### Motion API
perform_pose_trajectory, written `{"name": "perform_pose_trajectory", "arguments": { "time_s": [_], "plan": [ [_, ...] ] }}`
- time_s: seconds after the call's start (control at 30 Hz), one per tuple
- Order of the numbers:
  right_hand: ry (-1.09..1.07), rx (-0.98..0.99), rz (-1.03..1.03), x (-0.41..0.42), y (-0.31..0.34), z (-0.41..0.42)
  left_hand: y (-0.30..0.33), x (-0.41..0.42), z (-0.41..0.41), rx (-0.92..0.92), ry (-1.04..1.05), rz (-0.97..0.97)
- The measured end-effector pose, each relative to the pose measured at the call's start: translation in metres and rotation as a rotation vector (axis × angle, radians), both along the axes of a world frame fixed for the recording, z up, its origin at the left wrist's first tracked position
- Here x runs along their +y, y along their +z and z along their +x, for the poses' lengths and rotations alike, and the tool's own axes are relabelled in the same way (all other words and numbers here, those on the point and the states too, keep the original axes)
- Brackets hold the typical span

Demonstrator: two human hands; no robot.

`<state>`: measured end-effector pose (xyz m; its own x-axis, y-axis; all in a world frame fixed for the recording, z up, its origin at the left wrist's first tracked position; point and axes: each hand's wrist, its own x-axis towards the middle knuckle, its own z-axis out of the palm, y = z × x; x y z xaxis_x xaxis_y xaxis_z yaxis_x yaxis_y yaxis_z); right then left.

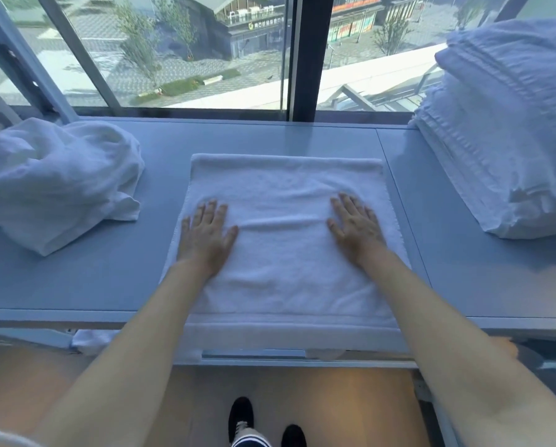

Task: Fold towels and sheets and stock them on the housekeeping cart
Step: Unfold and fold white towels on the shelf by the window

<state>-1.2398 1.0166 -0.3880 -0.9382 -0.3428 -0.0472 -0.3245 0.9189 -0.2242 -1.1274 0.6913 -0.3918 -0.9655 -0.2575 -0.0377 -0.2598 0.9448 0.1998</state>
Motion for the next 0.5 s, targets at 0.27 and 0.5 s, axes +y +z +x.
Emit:
{"name": "perform_pose_trajectory", "arguments": {
  "time_s": [0.27,0.5],
  "plan": [
    [0.008,0.015,-0.035,0.035,-0.004,0.109,0.013,0.052,0.069,0.108,0.008,0.042],
    [0.213,-0.009,-0.081,-0.016,0.006,0.095,0.006,0.106,0.027,0.002,-0.244,0.039]
  ]
}}
